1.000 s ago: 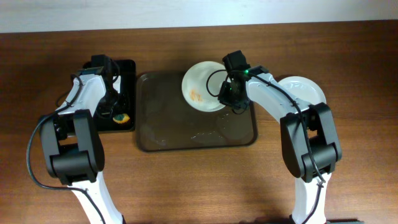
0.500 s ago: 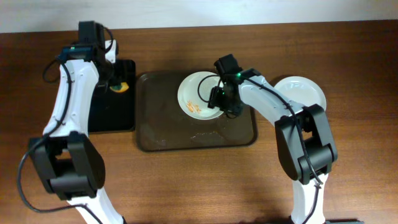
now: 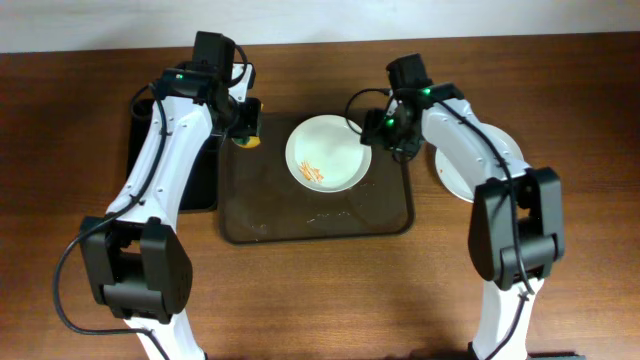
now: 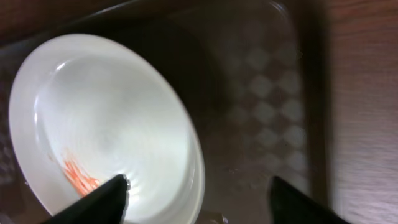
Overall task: Clean dirty plates on tray and stack at the side
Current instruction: 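Reach the right gripper to the last plate on the tray and grasp it, then tilt the plate with the right gripper and scrub it with the sponge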
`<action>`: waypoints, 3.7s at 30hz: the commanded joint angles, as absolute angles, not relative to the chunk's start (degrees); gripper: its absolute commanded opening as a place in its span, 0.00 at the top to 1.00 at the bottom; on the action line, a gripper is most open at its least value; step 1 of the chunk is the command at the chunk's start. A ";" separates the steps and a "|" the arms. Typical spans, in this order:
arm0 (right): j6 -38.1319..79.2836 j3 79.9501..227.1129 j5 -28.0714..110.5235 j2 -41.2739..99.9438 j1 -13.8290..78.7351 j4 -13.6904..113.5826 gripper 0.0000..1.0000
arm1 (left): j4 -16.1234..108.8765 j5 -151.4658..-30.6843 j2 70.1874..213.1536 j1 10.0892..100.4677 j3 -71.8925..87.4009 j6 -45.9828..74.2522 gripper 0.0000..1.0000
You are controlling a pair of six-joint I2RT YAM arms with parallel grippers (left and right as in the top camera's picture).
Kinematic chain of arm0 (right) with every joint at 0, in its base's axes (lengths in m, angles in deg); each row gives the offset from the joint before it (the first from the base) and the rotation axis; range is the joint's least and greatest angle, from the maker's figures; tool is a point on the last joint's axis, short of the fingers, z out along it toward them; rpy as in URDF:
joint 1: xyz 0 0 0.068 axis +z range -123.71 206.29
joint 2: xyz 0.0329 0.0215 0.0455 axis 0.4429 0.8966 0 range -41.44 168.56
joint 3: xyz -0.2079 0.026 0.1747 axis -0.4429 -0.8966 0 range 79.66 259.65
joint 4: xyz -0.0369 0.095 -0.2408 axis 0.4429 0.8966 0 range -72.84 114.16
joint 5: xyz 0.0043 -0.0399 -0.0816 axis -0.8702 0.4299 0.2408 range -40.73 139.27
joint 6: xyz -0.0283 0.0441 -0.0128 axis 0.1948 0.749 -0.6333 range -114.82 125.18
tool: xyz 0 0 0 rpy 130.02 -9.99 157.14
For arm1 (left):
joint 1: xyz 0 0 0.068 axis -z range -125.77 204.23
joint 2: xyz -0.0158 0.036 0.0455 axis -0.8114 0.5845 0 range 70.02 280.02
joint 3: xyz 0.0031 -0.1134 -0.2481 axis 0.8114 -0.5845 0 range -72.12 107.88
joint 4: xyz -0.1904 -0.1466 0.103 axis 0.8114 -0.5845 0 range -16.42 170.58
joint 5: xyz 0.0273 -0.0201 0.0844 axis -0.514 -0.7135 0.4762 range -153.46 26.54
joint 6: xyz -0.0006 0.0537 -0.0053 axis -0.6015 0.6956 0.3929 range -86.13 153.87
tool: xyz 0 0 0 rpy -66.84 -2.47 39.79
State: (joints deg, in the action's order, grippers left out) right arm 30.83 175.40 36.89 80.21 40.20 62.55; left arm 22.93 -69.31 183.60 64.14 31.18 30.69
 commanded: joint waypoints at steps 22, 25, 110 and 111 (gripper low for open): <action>46.19 175.97 36.01 86.00 51.98 66.87 0.96 | 23.31 -70.11 187.65 66.22 30.99 29.18 0.99; 44.79 176.40 36.38 86.00 51.50 66.09 0.79 | 23.26 -70.11 187.67 66.24 30.99 29.18 0.99; 49.49 177.32 40.95 88.49 49.88 61.24 0.96 | 45.32 -75.08 196.67 68.88 11.45 30.30 0.99; 49.32 177.32 40.95 88.49 49.88 61.24 0.96 | 44.73 -76.93 196.67 69.54 11.45 33.05 0.99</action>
State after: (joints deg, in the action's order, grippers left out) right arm 50.00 177.59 38.85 87.53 50.06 61.19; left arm 46.82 -70.94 193.55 67.64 14.99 24.24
